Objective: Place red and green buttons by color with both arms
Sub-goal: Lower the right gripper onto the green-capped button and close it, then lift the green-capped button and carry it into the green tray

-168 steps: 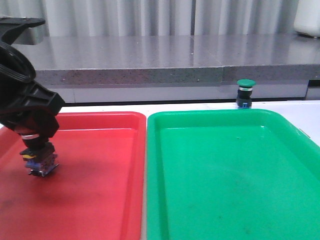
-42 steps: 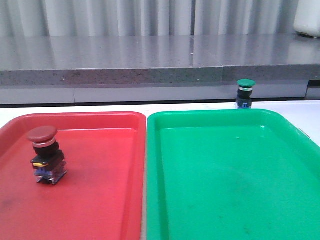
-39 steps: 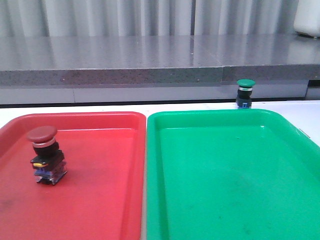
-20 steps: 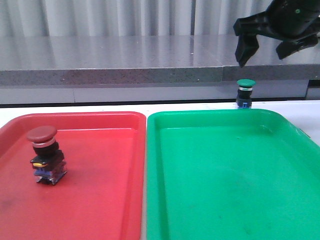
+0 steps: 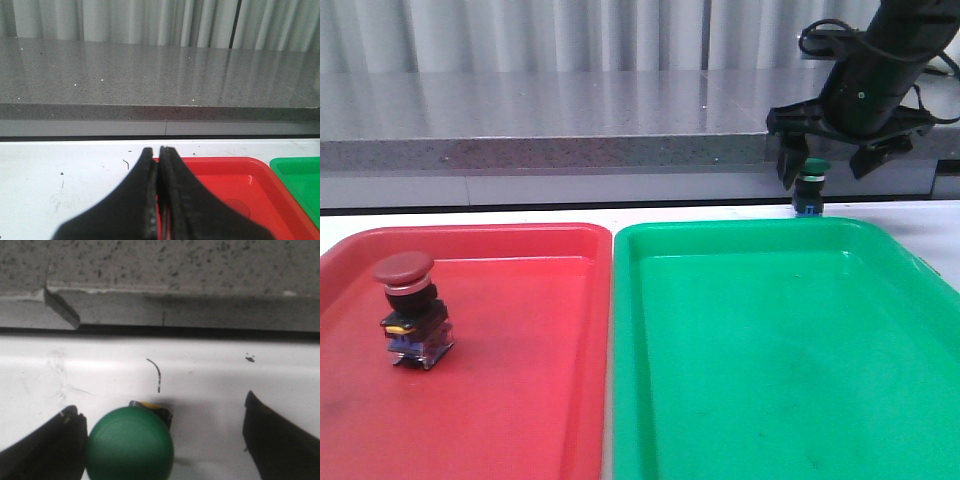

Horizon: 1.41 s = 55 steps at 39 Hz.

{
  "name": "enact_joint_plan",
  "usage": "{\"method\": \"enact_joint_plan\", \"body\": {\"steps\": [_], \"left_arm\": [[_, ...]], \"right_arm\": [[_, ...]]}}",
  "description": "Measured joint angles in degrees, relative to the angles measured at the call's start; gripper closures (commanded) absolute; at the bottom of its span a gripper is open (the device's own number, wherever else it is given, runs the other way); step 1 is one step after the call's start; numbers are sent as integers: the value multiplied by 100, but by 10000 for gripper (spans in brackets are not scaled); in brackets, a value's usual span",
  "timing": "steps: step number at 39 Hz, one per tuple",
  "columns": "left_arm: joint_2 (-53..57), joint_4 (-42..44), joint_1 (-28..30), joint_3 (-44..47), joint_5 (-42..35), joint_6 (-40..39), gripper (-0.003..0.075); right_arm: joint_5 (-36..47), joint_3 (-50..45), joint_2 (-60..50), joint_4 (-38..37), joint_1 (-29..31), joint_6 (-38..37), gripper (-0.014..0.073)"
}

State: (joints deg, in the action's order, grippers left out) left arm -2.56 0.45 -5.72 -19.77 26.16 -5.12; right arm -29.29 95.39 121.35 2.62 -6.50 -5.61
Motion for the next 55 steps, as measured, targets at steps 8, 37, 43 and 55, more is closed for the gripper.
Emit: {"method": "enact_joint_plan", "body": {"steps": [8, 37, 43, 55], "left_arm": [[0, 0, 0, 0, 0, 0, 740], [0, 0, 0, 0, 0, 0, 740], [0, 0, 0, 0, 0, 0, 740], [0, 0, 0, 0, 0, 0, 740]], "right_arm": [[-23, 51, 124, 193, 0, -5, 230], [-463, -975, -1693, 238, -520, 475, 540], [-5, -2323, -2744, 249, -973, 486, 540], [972, -4437, -3426, 249, -1703, 496, 540]]}}
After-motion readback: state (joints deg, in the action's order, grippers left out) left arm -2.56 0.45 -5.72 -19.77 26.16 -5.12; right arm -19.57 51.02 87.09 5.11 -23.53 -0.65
